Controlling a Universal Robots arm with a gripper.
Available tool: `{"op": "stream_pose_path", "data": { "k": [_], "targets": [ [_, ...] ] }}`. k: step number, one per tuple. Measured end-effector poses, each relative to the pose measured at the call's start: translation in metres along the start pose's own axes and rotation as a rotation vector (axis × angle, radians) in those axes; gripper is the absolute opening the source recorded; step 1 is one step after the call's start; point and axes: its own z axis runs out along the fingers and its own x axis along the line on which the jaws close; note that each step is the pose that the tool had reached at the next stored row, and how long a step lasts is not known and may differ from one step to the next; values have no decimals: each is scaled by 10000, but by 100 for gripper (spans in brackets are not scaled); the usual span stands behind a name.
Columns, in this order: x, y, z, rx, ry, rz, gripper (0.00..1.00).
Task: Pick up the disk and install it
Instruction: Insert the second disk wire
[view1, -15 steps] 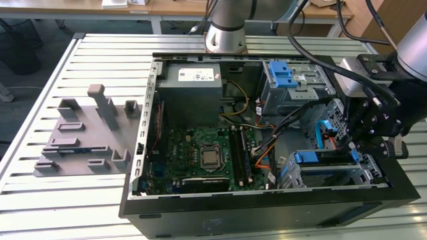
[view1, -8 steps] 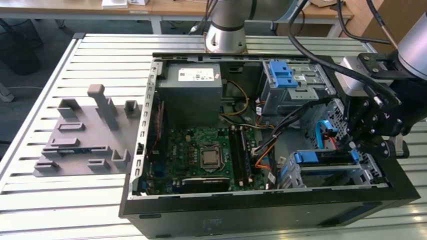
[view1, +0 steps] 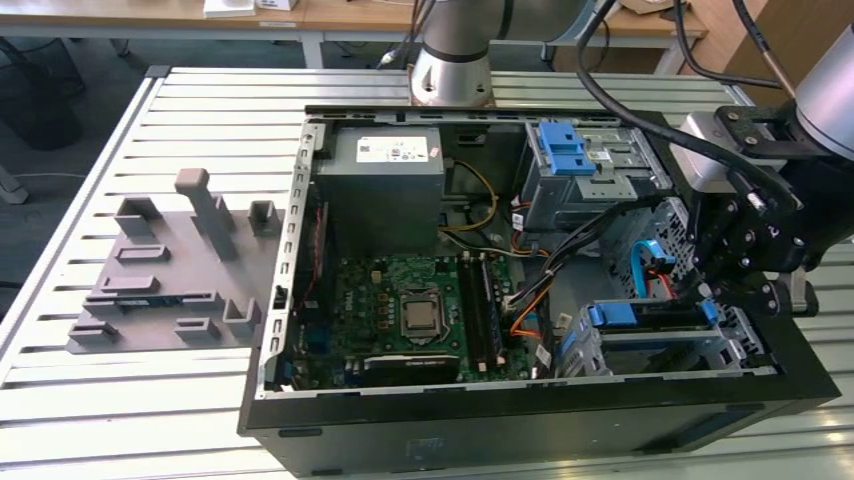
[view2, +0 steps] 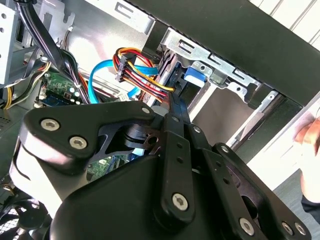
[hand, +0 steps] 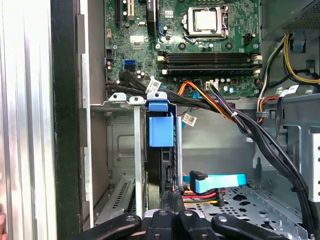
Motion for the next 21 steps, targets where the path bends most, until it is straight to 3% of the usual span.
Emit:
{"op": "stream_pose_path", "data": {
  "k": [6, 15, 21],
  "targets": [
    [-1, 0, -59, 0, 0, 0, 11],
    [20, 8, -61, 1, 2, 0, 11],
    [50, 112, -61, 0, 0, -1, 11]
  ]
}}
